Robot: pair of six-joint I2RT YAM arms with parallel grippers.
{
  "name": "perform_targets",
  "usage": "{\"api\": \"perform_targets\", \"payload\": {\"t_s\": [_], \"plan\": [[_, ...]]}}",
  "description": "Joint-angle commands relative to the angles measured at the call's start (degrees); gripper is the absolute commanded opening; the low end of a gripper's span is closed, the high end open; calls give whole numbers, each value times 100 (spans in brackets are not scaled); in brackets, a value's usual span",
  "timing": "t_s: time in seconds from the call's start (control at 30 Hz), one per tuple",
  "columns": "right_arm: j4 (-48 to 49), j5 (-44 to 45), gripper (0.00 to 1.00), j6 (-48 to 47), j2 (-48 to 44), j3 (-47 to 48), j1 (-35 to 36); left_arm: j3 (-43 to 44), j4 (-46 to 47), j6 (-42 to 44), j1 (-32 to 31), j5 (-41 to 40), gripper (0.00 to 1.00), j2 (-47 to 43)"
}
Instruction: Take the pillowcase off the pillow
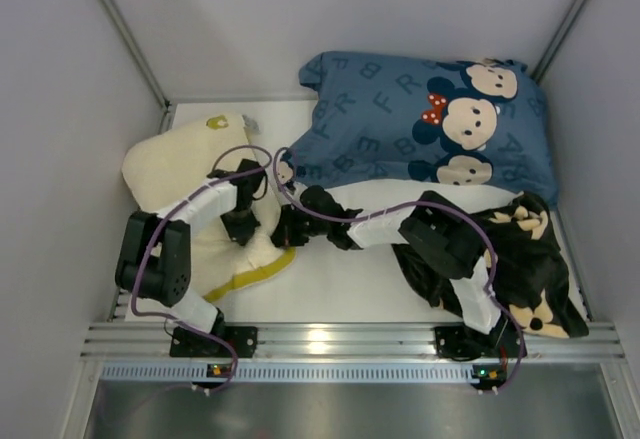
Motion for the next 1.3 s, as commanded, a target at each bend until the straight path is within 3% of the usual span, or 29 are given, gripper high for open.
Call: {"api": "perform_targets", "payload": {"t_s": [0.0,0.27,0.57,0.6,0.67,0.8,0.93,1.1,1.27], "plan": [[-161,-1345,0,328,619,638,615,-166,1743,302,1003,267,0,-226],[200,-2021,0,900,1472,2060,703,-61,1611,927,2631,769,0,-306],[-748,-1961,0,137,2176,3652,-69,10,1620,1103,2792,1138,0,-393],[-1262,-1873,0,-13,2203,3793,-157,-17,1620,1060,2792,1173,0,-542],[-1609,-1636,0,-363,2055,3673,-377,-61,1611,1059,2792,1322,0,-796],[-1627,-1083,1,-901,827,2689,-492,-298,1576,1086,2792,1394,0,-1394],[-1724,-1090,2,-1095,524,2476,-624,-553,1515,980,2800,1665,11,-2053],[-1768,-1073,2,-1130,542,2415,-808,-518,1330,716,2800,1780,39,-2749],[-2583,-590,2,-1306,997,2985,-1037,-360,1163,751,2792,2743,48,-3144]]}}
